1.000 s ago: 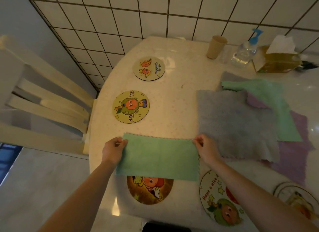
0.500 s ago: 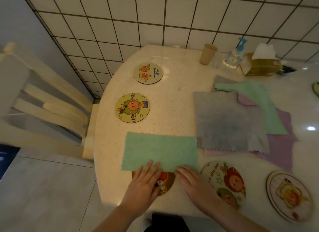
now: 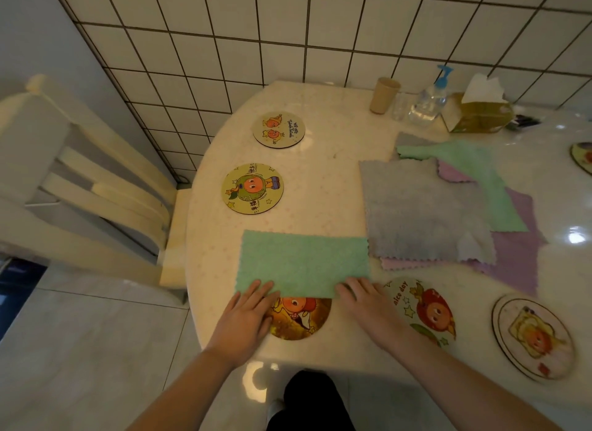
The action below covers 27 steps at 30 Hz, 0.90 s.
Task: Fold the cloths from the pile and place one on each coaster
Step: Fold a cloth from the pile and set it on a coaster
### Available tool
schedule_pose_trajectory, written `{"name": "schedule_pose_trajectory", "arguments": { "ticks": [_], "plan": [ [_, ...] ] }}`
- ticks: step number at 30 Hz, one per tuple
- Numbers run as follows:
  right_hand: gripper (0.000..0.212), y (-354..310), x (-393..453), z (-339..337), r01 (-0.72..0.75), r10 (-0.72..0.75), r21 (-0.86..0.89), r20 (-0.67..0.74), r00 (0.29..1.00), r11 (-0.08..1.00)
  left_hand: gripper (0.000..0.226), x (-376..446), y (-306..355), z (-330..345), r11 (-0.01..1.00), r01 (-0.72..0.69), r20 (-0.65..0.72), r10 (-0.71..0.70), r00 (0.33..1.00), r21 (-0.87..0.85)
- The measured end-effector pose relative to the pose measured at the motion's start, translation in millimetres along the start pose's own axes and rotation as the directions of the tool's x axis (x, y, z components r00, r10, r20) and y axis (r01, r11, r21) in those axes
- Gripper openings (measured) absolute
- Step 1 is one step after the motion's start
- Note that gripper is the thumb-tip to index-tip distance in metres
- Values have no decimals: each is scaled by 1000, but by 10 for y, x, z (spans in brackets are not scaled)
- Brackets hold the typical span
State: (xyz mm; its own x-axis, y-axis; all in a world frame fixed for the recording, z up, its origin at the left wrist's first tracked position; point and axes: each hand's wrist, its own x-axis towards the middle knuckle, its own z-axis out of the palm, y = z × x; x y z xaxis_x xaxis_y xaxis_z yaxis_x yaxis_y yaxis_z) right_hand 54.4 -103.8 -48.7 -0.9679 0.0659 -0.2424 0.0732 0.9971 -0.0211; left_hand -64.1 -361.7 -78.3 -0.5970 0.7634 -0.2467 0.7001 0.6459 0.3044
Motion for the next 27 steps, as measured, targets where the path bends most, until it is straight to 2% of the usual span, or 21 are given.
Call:
{"name": "schedule_pose_trajectory", "arguments": {
  "ticks": [3,5,10,14,16,17,18,20,21,23,25,27],
  "plan": [
    [70,22,68,-29,8,-8,-53,2,1000,999,43,43,98,-16,997,67,-37,-65,997,47],
    [62,53,93,-49,60,-61,-32,-20,998,998,45,98,232,-9,991,120,-77,-115,990,59],
    [26,150,13,-204,223,-196,128,-198,960,966,63,373,831,-7,999,18,-154,-13,988,30],
    [28,322,-189,-310,395,-374,246,-130,918,885,53,479,1148,91,998,58,-156,-56,986,6],
    [27,486,-192,-381,431,-427,339,-90,900,836,47,460,1230,146,999,51,-192,-51,980,-4],
    [27,575,-139,-403,454,-448,331,-98,889,827,47,431,1249,184,999,32,-212,-29,977,9],
    [31,662,-52,-408,490,-477,277,-119,871,826,47,396,1251,229,999,11,-224,-3,975,35],
    [63,806,192,-361,564,-556,129,-93,826,816,48,329,1245,319,997,-11,-222,29,975,81],
    [79,856,326,-305,616,-615,60,-36,788,786,48,303,1233,348,995,-17,-201,37,979,99],
    [93,916,559,-214,734,-728,-40,104,678,678,51,269,1225,386,995,-1,-163,18,986,103],
    [101,954,731,-173,812,-788,-94,198,583,577,49,244,1252,374,999,23,-151,-15,988,47],
    [103,1002,838,-157,854,-824,-102,226,520,510,46,223,1278,373,987,45,-200,-75,977,-154]
  ]
}}
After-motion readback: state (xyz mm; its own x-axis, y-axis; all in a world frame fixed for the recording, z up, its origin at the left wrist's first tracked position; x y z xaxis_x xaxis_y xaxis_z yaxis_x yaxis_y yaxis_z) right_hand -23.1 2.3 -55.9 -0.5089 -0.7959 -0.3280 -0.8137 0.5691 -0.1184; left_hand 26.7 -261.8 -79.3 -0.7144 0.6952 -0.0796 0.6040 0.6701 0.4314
